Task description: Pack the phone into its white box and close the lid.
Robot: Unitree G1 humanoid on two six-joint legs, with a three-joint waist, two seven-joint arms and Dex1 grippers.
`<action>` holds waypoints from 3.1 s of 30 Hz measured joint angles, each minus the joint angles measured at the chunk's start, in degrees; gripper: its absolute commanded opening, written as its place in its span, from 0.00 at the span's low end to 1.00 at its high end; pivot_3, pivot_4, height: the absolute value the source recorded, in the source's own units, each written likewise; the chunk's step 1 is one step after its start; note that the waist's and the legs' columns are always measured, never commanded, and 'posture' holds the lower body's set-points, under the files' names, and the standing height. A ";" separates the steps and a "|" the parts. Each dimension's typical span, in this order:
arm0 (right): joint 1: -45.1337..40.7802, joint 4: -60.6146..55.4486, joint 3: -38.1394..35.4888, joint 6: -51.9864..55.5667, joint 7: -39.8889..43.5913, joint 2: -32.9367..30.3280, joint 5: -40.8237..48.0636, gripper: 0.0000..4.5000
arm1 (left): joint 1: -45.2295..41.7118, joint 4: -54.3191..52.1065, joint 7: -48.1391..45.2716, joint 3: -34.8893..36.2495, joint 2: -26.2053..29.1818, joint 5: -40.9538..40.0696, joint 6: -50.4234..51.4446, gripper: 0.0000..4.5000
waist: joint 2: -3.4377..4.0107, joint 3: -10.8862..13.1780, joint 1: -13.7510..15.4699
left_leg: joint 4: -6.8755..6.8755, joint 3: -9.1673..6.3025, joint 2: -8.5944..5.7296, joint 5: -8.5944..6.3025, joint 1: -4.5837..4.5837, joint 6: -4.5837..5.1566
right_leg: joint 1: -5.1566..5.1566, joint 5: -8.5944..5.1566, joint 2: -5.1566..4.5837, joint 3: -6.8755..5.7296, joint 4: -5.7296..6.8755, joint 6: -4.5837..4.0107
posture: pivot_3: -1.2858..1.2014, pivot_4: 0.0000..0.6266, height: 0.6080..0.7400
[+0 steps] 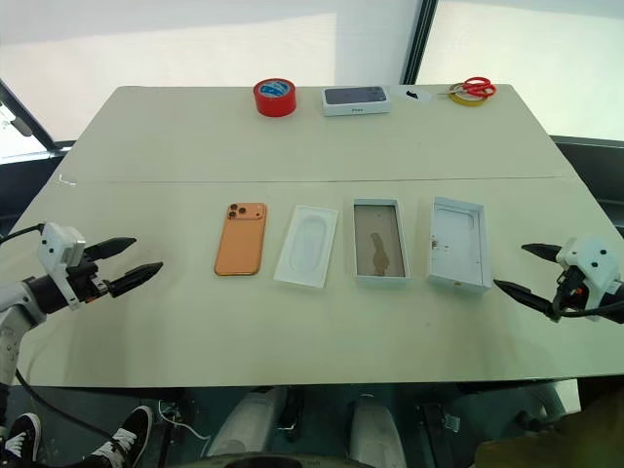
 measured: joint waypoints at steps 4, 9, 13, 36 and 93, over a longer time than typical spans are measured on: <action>-0.14 -1.04 -0.08 1.21 -0.70 0.01 0.22 1.00 | -0.01 -0.56 0.65 0.05 -0.02 0.04 -0.09 1.00 | 0.00 0.00 -0.08 | -0.02 0.00 0.00 0.00 0.00 0.00 | -0.01 0.00 0.00 0.00 0.00 0.00 | 0.52 0.24 0.99; -0.40 -1.94 -0.08 1.39 -1.77 0.01 0.14 1.00 | -0.27 -0.56 1.58 0.05 -0.04 0.15 -0.56 1.00 | 0.01 0.00 -0.03 | -0.03 0.00 0.00 0.00 0.00 0.00 | -0.02 0.00 0.00 0.00 -0.01 0.00 | 0.52 0.24 0.99; -0.39 -3.06 -0.08 1.60 -2.21 0.01 0.15 1.00 | -0.42 -0.55 1.59 0.05 -0.03 0.18 -0.62 1.00 | 0.01 0.00 -0.02 | -0.03 0.00 0.00 0.00 0.00 0.00 | -0.01 0.00 0.00 0.00 -0.01 0.00 | 0.52 0.24 0.99; -2.42 -12.56 2.21 5.53 -3.82 0.47 0.26 1.00 | -6.68 -4.19 6.91 -3.26 -1.60 1.42 5.39 1.00 | 0.01 0.00 0.00 | -0.02 0.00 0.00 0.00 -0.01 0.00 | -0.01 0.09 0.01 0.00 -0.03 0.17 | 0.52 0.24 0.99; -8.93 -28.65 24.57 4.51 -1.41 10.97 -6.87 1.00 | -37.45 8.23 36.39 -4.86 -33.01 -11.97 64.50 0.01 | -0.17 0.04 0.07 | 0.34 -0.06 -0.02 0.20 0.02 -0.29 | 0.18 0.11 0.11 -0.08 0.16 0.27 | 0.52 0.24 0.99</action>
